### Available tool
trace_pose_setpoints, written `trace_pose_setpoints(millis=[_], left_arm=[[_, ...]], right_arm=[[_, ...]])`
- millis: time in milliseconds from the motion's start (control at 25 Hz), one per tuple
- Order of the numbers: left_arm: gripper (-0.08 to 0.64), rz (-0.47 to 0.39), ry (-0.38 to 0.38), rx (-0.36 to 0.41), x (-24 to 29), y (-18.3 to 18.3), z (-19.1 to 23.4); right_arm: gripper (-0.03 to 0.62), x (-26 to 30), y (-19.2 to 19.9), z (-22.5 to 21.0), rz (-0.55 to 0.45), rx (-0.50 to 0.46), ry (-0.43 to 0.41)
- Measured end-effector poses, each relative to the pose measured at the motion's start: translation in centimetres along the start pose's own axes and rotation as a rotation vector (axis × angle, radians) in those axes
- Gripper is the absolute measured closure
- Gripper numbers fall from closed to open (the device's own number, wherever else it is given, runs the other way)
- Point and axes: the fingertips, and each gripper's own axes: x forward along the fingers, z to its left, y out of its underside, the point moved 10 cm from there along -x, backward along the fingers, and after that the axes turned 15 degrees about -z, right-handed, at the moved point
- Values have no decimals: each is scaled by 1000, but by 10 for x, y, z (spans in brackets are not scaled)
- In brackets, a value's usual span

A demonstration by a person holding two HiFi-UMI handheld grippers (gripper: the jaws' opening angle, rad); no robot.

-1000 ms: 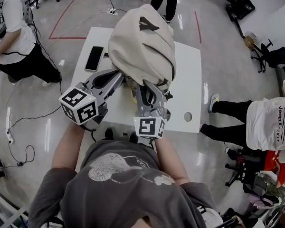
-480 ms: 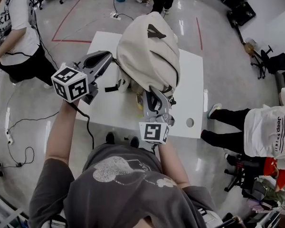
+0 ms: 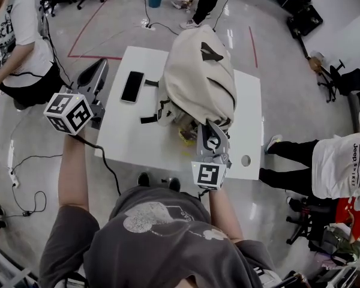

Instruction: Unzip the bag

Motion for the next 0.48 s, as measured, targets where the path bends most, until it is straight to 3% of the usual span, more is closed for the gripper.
trace_pose_setpoints(millis=[120, 320, 480], left_arm=[[555, 69, 44, 49, -4, 23, -15], [555, 119, 64, -48, -17, 60, -32], [554, 104, 81, -57, -24, 71, -48]], right_arm=[[548, 1, 2, 3, -1, 14, 21], [545, -2, -2, 8, 10, 14, 41], [537, -5, -11, 11, 3, 61, 77]])
